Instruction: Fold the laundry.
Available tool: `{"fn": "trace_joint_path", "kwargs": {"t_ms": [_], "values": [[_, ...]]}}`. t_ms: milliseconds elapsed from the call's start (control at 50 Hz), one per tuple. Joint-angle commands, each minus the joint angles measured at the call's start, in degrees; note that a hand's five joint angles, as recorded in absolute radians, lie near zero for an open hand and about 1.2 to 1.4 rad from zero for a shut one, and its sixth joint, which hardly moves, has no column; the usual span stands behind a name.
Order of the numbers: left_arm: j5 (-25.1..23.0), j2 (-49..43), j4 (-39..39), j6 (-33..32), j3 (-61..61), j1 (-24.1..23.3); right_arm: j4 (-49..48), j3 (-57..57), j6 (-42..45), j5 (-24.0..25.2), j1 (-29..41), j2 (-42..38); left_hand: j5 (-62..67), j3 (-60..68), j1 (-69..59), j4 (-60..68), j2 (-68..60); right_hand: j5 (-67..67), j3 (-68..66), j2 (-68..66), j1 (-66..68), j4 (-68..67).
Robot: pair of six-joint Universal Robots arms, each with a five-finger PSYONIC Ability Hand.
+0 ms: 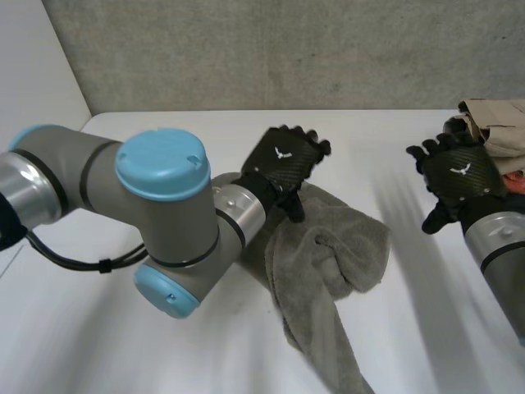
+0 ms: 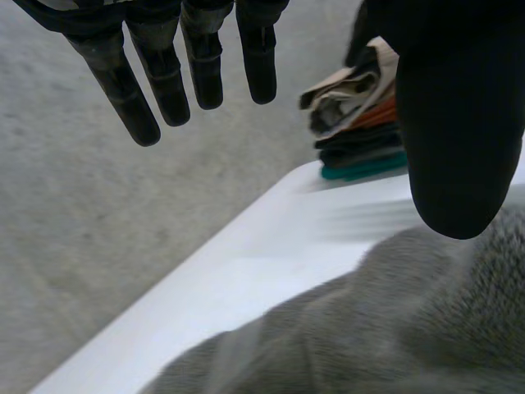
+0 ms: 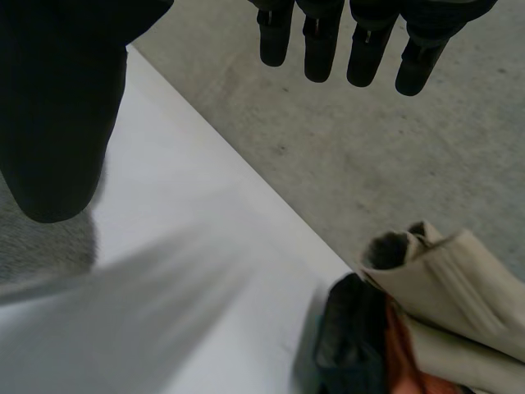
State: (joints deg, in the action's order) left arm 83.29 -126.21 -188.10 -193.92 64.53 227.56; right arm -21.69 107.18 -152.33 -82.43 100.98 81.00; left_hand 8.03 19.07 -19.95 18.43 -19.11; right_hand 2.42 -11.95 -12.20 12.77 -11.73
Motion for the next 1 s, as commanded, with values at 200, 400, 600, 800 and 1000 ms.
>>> {"fn": "trace_joint_path", "kwargs": {"t_ms": [200,400,600,800,1000], "values": [[1.53,6.34,0.81,-12.00,6.22,14.92,31.88,-4.97,2.13,2.71,2.19,10.05,3.11,2.07,-1.19,2.72,-2.03,-2.42,1.95,2.20,-2.77,1.73],[-10.32,-6.13,2.56,-25.20,1.05,23.45,25.83,2.15,2.39,6.41,20.03,6.02,8.98,7.94,-7.06,8.59,-7.90,1.86,-2.33,-2.08,1.51,-2.55],[-17.10,-13.09,10.30,-25.63,-4.15,24.16,16.51,6.10,2.57,4.74,27.51,2.50,13.38,12.34,-11.46,12.98,-12.30,11.12,-11.58,-11.34,10.77,-11.81],[-17.11,-17.05,10.21,-25.90,-6.52,23.98,10.27,7.43,3.35,4.21,29.18,-3.47,18.91,17.88,-17.00,18.52,-17.84,14.66,-15.12,-14.87,14.31,-15.34],[-16.93,-18.01,8.55,-25.46,-8.02,23.81,8.34,7.34,6.70,1.75,28.92,-5.94,36.55,35.52,-34.64,36.16,-35.48,14.82,-15.29,-15.04,14.47,-15.51]]}}
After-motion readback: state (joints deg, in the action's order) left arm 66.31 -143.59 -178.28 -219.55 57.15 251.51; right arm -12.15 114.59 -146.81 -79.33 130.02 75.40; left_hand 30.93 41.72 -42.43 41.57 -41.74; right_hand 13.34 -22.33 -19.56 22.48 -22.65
